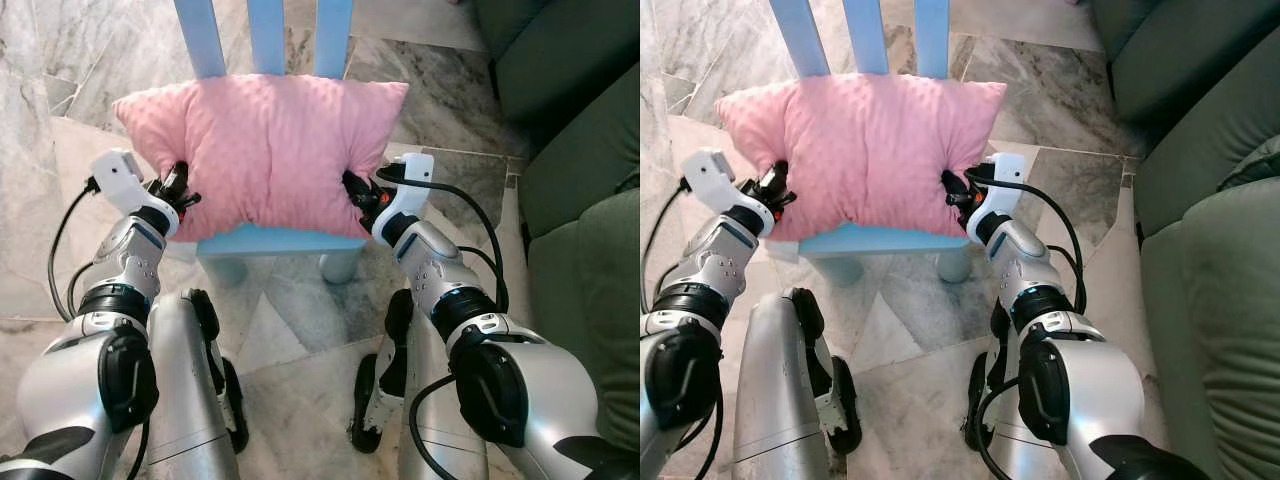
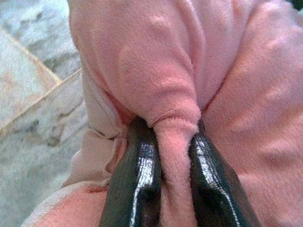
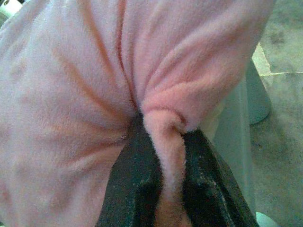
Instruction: Move the pillow to the sofa
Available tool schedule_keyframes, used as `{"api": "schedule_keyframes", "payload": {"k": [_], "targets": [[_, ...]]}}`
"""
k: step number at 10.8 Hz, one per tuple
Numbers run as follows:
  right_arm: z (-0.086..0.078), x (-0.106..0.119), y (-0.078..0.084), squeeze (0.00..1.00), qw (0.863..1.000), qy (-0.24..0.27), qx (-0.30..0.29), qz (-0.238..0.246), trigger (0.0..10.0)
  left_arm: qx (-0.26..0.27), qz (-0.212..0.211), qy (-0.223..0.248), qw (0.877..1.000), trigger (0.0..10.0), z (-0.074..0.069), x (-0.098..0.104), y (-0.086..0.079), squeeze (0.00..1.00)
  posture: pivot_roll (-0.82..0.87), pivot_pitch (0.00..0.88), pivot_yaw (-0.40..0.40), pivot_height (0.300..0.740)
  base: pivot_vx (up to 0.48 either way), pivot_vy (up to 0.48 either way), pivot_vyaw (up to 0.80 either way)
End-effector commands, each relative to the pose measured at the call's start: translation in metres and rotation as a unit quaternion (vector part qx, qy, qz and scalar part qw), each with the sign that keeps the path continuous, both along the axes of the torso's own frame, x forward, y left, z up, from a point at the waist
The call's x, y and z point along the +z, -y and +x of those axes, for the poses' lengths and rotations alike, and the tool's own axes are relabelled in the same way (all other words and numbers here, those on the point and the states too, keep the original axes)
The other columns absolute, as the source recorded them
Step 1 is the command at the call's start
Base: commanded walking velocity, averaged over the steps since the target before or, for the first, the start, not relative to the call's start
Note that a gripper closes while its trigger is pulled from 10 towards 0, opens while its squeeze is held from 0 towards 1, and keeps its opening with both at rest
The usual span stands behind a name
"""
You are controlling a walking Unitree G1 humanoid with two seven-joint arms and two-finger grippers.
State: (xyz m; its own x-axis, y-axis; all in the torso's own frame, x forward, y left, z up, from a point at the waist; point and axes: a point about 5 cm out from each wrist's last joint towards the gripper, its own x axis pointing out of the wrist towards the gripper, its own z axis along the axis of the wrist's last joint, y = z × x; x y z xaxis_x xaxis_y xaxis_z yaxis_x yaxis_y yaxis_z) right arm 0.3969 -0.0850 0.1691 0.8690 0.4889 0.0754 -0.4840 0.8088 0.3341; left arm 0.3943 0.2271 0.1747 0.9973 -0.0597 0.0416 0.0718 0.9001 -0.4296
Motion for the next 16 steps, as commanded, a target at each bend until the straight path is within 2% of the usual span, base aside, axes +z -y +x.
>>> {"api": "schedule_keyframes", "payload": {"k": [1,3,4,5,6,8,9,10,12,13,14,16], "targets": [[-0.005,-0.012,-0.005,0.0,1.0,-0.014,0.011,-0.003,0.0,-0.031,0.018,-0.02,0.999,0.0,-0.004,-0.016,0.009,0.0,0.06,0.563,-0.063,0.48,0.0,0.0,0.0],[-0.006,-0.011,-0.001,0.0,1.0,0.005,0.005,-0.013,0.0,-0.028,0.049,0.011,0.998,0.0,-0.009,-0.014,0.007,0.0,0.06,0.552,-0.062,0.48,0.0,0.0,0.0],[-0.006,-0.01,0.002,0.0,1.0,0.017,0.001,-0.021,0.0,-0.03,0.084,0.031,0.996,0.0,-0.012,-0.009,0.007,0.0,0.06,0.539,-0.061,0.48,0.0,0.0,0.0],[-0.006,-0.005,0.009,0.0,0.998,0.05,-0.02,-0.034,0.0,-0.017,0.126,0.071,0.989,0.0,-0.02,0.003,0.003,0.0,0.06,0.516,-0.06,0.48,0.0,0.0,0.0],[-0.007,-0.002,0.012,0.0,0.997,0.064,-0.024,-0.035,0.0,-0.01,0.139,0.084,0.987,0.0,-0.024,0.007,0.002,0.0,0.06,0.5,-0.059,0.48,0.0,0.0,0.0],[-0.016,0.008,0.019,0.0,0.99,0.127,-0.043,-0.051,0.0,0.01,0.166,0.129,0.978,0.0,-0.042,0.017,0.004,0.0,0.04,0.44,-0.063,0.48,0.0,0.0,0.0],[-0.02,0.009,0.021,0.0,0.988,0.141,-0.043,-0.055,0.0,0.014,0.16,0.127,0.979,0.0,-0.047,0.015,0.008,0.0,0.04,0.411,-0.063,0.48,0.0,0.0,0.0],[-0.033,0.013,0.024,0.0,0.984,0.163,-0.039,-0.067,0.0,0.01,0.162,0.121,0.979,0.0,-0.061,0.01,0.017,0.0,0.03,0.381,-0.062,0.48,0.0,0.0,0.0],[-0.05,0.016,0.032,0.0,0.98,0.17,-0.047,-0.089,0.0,-0.001,0.156,0.106,0.982,0.0,-0.078,-0.001,0.027,0.0,0.01,0.337,-0.056,0.48,0.0,0.0,0.0],[-0.061,0.013,0.042,0.0,0.977,0.169,-0.059,-0.112,0.0,-0.007,0.157,0.094,0.983,0.0,-0.083,-0.009,0.032,0.0,0.01,0.3,-0.047,0.48,0.0,0.0,0.0],[-0.075,0.012,0.052,0.0,0.973,0.169,-0.087,-0.132,0.0,-0.011,0.161,0.096,0.982,0.0,-0.087,-0.009,0.036,0.0,0.0,0.274,-0.038,0.48,0.0,0.0,0.0],[-0.086,0.016,0.054,0.0,0.964,0.175,-0.144,-0.138,0.0,-0.013,0.168,0.088,0.982,0.0,-0.09,-0.012,0.038,0.0,-0.01,0.22,-0.022,0.48,0.0,0.0,0.0]]}}
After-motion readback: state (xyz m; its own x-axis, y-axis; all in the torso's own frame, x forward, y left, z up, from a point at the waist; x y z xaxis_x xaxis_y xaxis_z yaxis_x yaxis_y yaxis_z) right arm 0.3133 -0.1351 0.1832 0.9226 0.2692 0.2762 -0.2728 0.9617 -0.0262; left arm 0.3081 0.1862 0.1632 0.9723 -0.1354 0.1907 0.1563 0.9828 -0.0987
